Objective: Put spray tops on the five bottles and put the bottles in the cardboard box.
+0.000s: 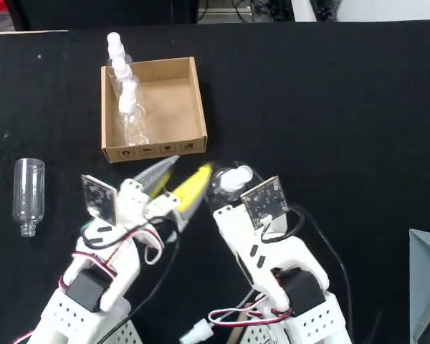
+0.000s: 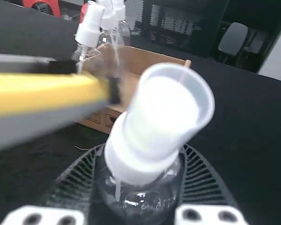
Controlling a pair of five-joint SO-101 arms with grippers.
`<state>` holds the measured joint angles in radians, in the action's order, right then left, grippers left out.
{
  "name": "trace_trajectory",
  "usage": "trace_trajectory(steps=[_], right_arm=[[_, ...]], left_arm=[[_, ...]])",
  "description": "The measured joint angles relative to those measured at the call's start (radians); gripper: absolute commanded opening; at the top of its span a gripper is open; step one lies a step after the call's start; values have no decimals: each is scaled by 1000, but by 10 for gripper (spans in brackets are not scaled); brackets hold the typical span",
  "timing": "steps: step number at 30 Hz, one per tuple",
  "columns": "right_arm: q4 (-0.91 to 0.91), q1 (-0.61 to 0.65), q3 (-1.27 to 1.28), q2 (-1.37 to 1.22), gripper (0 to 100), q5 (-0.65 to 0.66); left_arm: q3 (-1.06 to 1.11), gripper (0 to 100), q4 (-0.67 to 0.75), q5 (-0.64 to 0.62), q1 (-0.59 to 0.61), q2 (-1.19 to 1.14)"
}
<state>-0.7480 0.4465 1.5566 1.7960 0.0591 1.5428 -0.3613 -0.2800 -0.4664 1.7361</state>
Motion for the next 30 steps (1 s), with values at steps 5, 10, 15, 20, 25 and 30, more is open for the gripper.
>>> trace_trajectory(steps=[5,10,15,20,25,30], right_arm=[[17,-9,20,0,118,0],[121,-9,118,0,118,0],[158,-11,130,0,117,0],[166,-32,130,0,117,0],[167,-37,130,0,117,0],[167,-35,130,0,117,0]], left_arm=[[51,198,-17,5,132,0],[83,198,-17,5,249,0],[126,198,-17,5,311,0],[132,198,-17,5,376,0],[137,198,-44,6,465,0],[137,198,-60,6,543,0]])
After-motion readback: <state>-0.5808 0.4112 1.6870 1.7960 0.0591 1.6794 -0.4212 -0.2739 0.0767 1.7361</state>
